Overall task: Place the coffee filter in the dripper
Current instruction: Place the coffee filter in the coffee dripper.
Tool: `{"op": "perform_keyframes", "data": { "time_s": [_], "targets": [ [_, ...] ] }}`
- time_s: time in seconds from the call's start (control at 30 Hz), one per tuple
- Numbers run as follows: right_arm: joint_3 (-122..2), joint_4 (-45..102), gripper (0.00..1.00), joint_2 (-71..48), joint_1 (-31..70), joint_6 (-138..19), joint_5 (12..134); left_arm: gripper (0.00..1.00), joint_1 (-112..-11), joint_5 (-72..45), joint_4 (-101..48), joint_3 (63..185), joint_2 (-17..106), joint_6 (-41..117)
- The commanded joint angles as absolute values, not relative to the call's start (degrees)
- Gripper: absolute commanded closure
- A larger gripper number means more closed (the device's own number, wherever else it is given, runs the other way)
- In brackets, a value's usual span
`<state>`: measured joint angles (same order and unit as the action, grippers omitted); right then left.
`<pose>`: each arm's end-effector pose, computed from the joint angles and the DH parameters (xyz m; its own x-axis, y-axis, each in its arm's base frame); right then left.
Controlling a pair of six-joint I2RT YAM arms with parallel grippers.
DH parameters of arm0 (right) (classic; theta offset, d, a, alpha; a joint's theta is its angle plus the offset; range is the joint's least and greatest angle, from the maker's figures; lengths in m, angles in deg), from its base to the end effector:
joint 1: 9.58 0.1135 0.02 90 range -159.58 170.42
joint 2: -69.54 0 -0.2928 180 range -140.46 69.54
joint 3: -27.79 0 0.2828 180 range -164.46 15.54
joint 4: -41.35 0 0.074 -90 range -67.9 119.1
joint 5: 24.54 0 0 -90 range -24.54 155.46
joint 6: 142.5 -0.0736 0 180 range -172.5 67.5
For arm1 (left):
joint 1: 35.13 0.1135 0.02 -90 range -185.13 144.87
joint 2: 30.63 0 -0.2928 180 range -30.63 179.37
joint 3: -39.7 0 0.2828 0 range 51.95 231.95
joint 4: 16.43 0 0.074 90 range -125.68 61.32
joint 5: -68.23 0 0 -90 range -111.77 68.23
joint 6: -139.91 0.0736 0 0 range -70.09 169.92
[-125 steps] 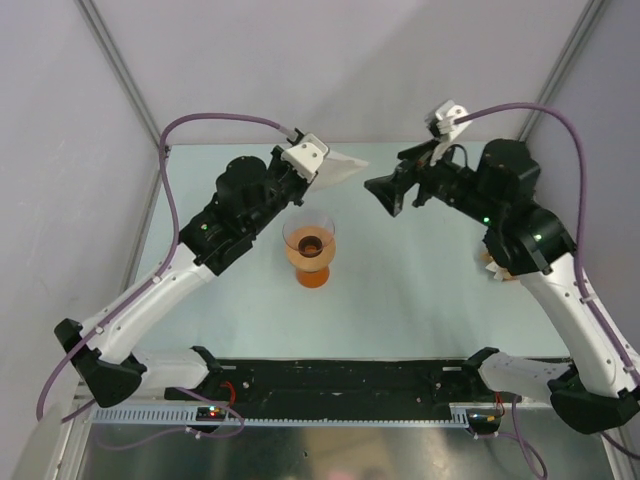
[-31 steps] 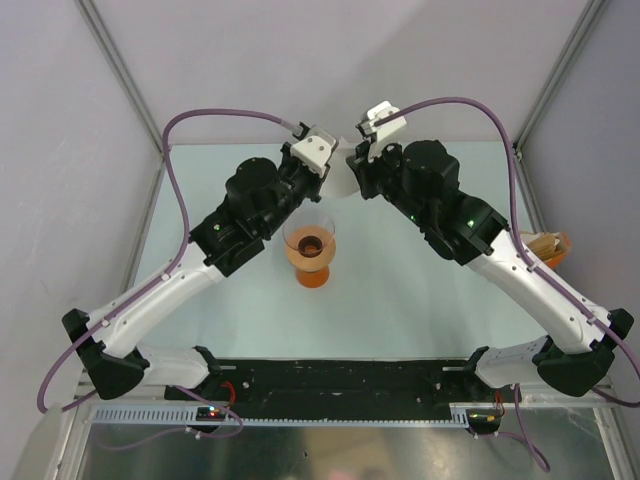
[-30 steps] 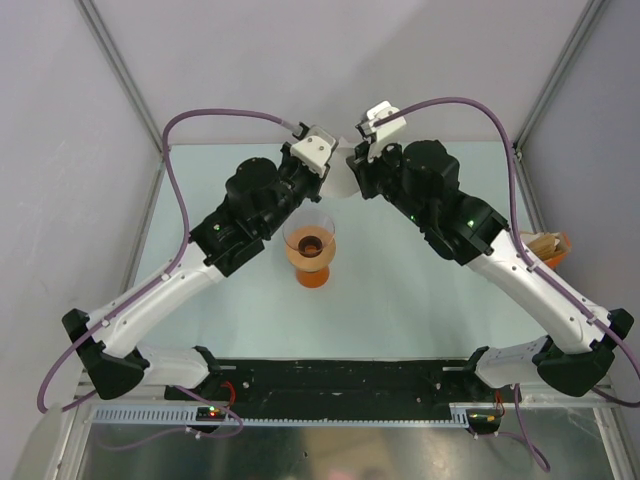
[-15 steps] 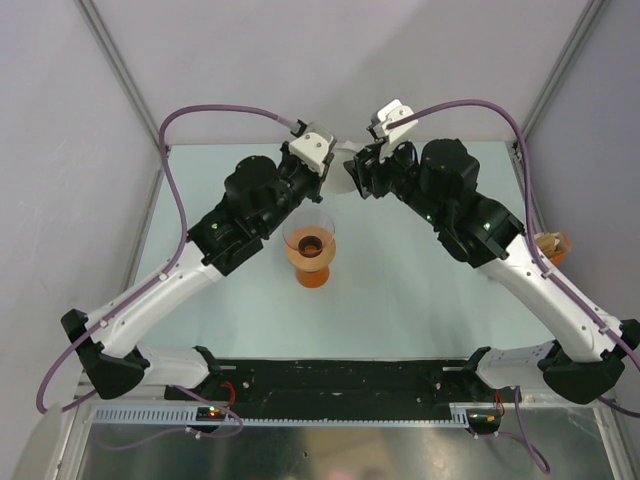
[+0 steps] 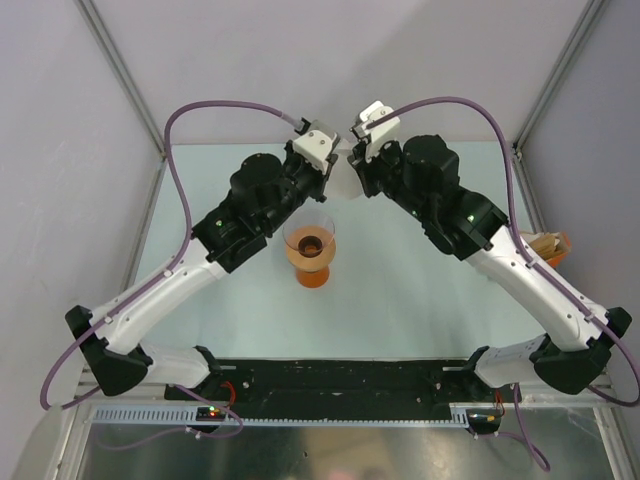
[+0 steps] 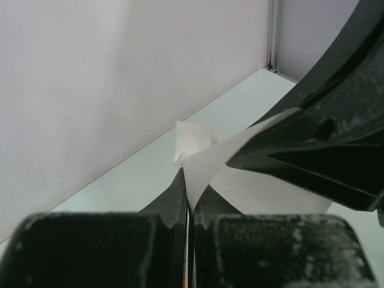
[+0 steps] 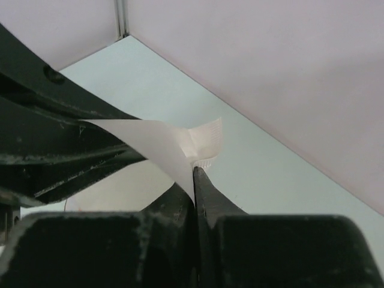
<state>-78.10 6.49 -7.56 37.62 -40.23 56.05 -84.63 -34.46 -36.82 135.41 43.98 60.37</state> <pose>0.2455 0.2474 0.5196 0.0602 -0.2436 -0.9680 -0.6146 0.7551 -0.2282 0.2409 -0.2571 0.4994 0.1167 0.1361 -0.9838 0.5878 0.7890 0.1789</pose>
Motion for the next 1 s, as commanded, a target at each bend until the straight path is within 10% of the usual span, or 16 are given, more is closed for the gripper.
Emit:
{"op": "perform_keyframes", "data": {
  "time_s": [0.0, 0.37, 0.6, 0.8, 0.97],
  "targets": [
    [-82.25, 8.2, 0.98, -8.44, 38.11, -41.21, 54.4, 0.92, -85.1, -32.65, -37.06, 138.72, 44.25, 58.17],
    [-82.47, 7.81, 1.0, -8.22, 37.17, -42.8, 52.63, 0.66, -84.89, -37.58, -39.25, 136.07, 40.45, 58.12],
    [-83.51, 7.56, 1.0, -9.27, 36.84, -44.49, 52.8, 0.95, -84.89, -34.18, -39.23, 136.24, 40.87, 57.4],
    [-84.89, 7.19, 1.0, -10.24, 35.97, -46.25, 53.82, 1.0, -85.14, -30.61, -39.29, 136.87, 41.73, 56.92],
    [-84.02, 6.6, 1.0, -9.19, 31.26, -48.0, 61.77, 0.66, -85.06, -25.46, -40.22, 136.3, 39.43, 58.01]
  ]
}}
